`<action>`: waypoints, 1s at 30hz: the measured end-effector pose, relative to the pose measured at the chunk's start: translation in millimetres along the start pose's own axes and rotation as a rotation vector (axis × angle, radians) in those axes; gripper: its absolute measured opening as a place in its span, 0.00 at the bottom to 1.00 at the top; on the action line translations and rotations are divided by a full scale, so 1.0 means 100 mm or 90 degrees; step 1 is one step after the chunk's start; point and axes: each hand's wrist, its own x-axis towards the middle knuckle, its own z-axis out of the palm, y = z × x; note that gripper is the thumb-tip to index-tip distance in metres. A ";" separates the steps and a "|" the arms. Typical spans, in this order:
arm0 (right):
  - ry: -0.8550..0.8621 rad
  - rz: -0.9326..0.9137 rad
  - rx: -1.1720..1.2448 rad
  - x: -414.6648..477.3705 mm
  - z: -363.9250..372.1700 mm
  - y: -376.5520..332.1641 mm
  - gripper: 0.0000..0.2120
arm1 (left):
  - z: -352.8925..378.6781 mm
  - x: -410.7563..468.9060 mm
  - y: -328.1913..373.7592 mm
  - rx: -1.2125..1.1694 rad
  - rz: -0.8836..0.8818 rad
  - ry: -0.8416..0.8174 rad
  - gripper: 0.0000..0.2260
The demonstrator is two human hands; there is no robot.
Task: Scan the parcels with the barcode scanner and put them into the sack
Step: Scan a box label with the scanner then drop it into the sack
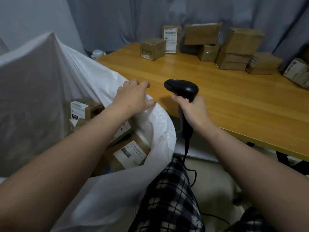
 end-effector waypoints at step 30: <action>0.011 0.300 0.302 3.37 0.02 0.30 0.12 | 0.72 4.14 -0.48 -0.115 -0.145 0.000 0.36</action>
